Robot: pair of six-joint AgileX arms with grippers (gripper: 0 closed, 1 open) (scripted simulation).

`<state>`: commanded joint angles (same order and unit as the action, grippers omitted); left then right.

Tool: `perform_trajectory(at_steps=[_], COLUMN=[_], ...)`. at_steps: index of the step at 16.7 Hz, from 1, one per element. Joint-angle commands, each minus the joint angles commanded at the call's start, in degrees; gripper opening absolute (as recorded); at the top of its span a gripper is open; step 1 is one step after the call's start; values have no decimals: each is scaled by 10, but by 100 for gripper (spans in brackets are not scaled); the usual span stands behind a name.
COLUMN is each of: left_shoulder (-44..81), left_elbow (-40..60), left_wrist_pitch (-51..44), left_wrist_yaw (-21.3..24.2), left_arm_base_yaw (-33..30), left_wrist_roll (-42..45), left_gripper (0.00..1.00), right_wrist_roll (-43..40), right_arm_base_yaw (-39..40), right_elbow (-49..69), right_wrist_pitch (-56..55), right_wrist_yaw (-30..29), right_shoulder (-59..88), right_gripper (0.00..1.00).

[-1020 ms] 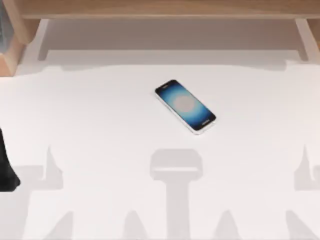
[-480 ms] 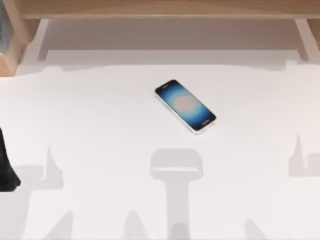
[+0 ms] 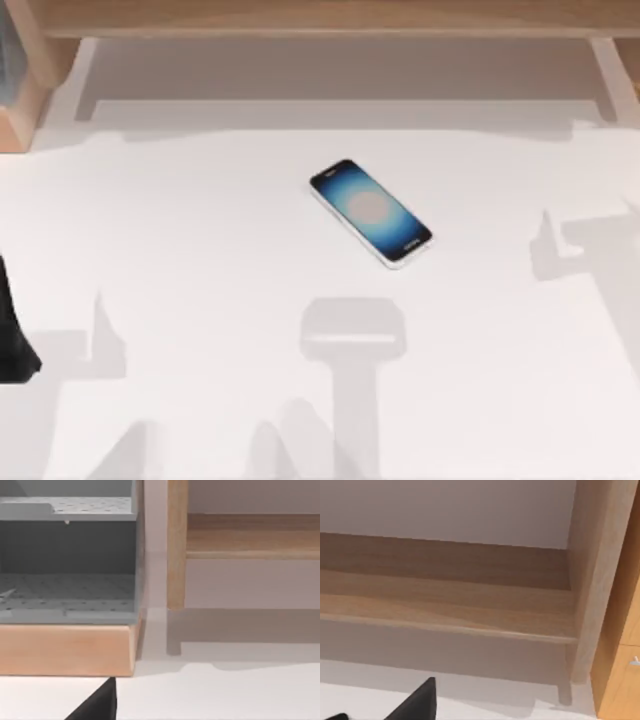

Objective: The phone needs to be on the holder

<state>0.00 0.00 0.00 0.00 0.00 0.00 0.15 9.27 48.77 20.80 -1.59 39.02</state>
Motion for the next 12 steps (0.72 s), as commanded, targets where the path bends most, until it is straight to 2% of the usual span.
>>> perform_trajectory(at_steps=[12], left_shoulder=[0], left_elbow=[0], left_wrist_pitch=[0], left_wrist_yaw=[0], left_arm_base_yaw=[0], left_wrist_roll=[0], left_gripper=[100], right_wrist_roll=[-15], right_arm_base_yaw=[136], right_elbow=[665], right_wrist_pitch=[376], right_wrist_yaw=[46], right_shoulder=[669], right_gripper=[100])
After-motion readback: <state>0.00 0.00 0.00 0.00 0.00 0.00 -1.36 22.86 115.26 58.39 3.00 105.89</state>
